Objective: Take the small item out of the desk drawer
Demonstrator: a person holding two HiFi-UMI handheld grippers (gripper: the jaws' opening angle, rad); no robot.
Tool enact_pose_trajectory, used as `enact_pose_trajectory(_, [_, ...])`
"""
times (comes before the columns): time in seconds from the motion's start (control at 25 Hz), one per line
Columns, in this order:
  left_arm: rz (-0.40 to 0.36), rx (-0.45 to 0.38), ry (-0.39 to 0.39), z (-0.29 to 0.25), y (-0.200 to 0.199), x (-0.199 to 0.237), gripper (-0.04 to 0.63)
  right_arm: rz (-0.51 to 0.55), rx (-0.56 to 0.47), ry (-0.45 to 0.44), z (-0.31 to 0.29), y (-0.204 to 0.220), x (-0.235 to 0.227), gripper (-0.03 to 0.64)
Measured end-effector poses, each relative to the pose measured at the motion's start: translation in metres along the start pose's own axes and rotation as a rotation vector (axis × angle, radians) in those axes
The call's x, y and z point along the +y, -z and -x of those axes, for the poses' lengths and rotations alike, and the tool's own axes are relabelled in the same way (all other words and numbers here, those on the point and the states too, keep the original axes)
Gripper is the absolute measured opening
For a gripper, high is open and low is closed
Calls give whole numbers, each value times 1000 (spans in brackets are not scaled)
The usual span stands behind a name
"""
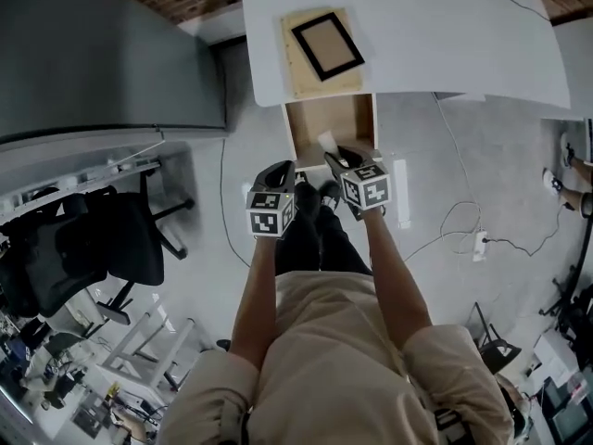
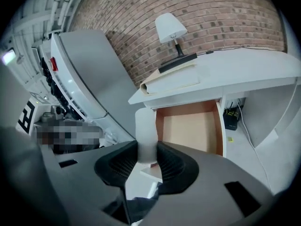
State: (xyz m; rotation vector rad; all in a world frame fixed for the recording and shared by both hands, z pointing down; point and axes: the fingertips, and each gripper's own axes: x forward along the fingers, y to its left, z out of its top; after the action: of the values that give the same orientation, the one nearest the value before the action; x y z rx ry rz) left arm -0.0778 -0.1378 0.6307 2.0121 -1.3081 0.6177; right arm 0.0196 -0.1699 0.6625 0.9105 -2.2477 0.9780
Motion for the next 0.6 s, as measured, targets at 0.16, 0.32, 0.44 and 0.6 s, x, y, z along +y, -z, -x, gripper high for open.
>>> enact_pose_trajectory(0.16, [4, -24, 1, 7, -14, -2, 17, 15, -26, 8, 16, -11, 15, 152])
enact_pose_trajectory(0.32, [-19, -37, 20, 20, -25, -7, 16, 30, -40, -2, 26, -22, 33, 153])
enact_pose_trajectory(0.44, [-46, -45, 42, 34, -29, -16, 17, 9, -57, 1, 36, -23, 45, 152])
enact_pose_trajectory(0.6, [-67, -44, 58, 44, -28, -23, 17, 86, -50, -24, 40, -22, 63, 153])
